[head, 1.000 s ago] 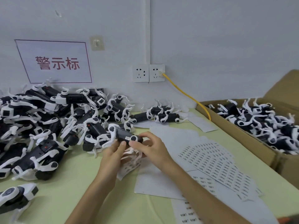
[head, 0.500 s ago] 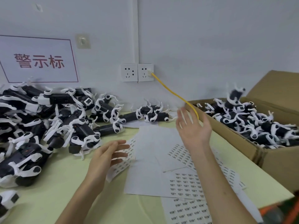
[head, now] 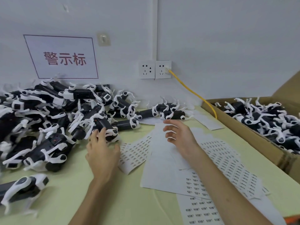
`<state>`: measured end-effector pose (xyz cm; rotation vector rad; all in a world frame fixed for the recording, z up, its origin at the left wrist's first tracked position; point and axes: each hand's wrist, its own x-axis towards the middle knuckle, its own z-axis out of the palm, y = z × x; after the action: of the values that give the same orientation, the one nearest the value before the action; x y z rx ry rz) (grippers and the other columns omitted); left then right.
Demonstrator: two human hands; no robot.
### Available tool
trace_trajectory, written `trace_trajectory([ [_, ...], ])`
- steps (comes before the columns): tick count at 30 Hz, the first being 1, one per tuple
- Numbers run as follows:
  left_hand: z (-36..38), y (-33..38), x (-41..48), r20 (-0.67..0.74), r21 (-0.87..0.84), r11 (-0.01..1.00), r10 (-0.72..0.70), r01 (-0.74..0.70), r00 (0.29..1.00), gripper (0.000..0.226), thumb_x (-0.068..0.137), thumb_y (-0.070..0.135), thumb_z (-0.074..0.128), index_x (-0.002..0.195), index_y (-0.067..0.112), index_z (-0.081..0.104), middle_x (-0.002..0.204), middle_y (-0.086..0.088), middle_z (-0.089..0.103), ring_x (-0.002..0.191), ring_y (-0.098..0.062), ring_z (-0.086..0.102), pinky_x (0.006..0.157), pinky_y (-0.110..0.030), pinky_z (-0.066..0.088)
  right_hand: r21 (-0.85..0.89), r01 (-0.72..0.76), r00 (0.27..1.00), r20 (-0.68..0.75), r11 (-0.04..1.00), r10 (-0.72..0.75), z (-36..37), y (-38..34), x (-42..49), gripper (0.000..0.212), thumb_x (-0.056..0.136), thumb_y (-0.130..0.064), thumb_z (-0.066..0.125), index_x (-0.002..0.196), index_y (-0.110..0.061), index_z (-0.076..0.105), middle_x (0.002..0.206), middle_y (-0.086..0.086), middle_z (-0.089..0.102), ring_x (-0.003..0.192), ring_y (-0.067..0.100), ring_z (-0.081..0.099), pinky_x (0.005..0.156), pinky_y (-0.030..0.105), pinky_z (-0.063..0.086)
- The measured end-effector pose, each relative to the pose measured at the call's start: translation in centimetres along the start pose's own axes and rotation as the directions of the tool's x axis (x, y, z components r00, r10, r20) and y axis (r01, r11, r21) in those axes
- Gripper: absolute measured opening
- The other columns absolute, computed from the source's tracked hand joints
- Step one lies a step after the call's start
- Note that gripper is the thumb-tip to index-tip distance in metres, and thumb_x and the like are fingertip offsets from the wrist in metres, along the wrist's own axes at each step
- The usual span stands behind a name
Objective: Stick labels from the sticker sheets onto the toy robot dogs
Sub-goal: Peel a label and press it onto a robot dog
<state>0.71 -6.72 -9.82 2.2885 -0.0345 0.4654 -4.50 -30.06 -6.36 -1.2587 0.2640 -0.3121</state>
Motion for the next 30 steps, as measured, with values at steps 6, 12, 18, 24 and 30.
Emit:
trace_trajectory([
  [6, 0.2, -0.9, 0.7, -0.064, -0.051, 0.995, 0.087, -0.09, 0.994, 0.042, 0.093, 0.022, 0.072, 0.133, 0.02, 0.062, 0.145, -0.002, 0.047, 0.122, -0.029, 0.055, 0.091, -0.048, 0.051, -0.096, -0.008, 0.999, 0.043, 0.995, 0.012, 0.4, 0.5, -0.2, 0.022, 0.097, -0.025, 0.056, 0.099, -0.011, 0.073, 0.082, 0.005, 0.066, 0.063, 0.018, 0.055, 0.064, 0.028, 0.041],
  [12, 0.5, -1.1, 0.7, -0.127, -0.153, 0.97, 0.168, -0.187, 0.978, 0.019, 0.094, 0.013, 0.07, 0.105, 0.027, 0.065, 0.107, 0.009, 0.061, 0.096, -0.018, 0.062, 0.074, -0.035, 0.046, -0.089, -0.011, 0.999, 0.035, 0.996, 0.015, 0.4, 0.5, -0.1, 0.021, 0.096, -0.025, 0.058, 0.098, -0.011, 0.074, 0.081, 0.005, 0.065, 0.062, 0.017, 0.055, 0.063, 0.028, 0.041],
  [18, 1.0, -1.0, 0.7, 0.039, -0.112, 0.99, 0.097, -0.092, 0.995, 0.038, 0.101, 0.029, 0.061, 0.138, 0.023, 0.058, 0.085, 0.017, 0.059, 0.086, -0.022, 0.061, 0.071, -0.038, 0.047, -0.081, -0.015, 0.999, 0.045, 0.997, 0.018, 0.3, 0.7, 0.0, 0.02, 0.095, -0.025, 0.059, 0.095, -0.012, 0.074, 0.08, 0.005, 0.066, 0.061, 0.017, 0.055, 0.062, 0.027, 0.041],
  [24, 0.8, -0.8, 0.6, -0.038, -0.209, 0.976, 0.05, -0.057, 0.998, 0.025, 0.104, 0.028, 0.055, 0.121, 0.028, 0.073, 0.083, 0.011, 0.069, 0.076, -0.009, 0.063, 0.066, -0.031, 0.043, -0.08, -0.017, 0.999, 0.048, 0.997, 0.021, 0.2, 0.8, 0.2, 0.02, 0.096, -0.024, 0.059, 0.094, -0.012, 0.075, 0.08, 0.006, 0.066, 0.061, 0.017, 0.056, 0.06, 0.027, 0.041],
  [30, 0.5, -0.2, 0.7, -0.004, -0.498, 0.867, 0.038, -0.035, 0.999, 0.027, 0.107, 0.019, 0.05, 0.109, 0.018, 0.077, 0.096, 0.007, 0.078, 0.087, -0.004, 0.072, 0.081, -0.024, 0.055, -0.08, -0.018, 0.999, 0.049, 0.997, 0.022, 0.1, 0.7, 0.2, 0.019, 0.095, -0.025, 0.06, 0.093, -0.013, 0.075, 0.08, 0.005, 0.067, 0.06, 0.016, 0.056, 0.06, 0.026, 0.042],
])
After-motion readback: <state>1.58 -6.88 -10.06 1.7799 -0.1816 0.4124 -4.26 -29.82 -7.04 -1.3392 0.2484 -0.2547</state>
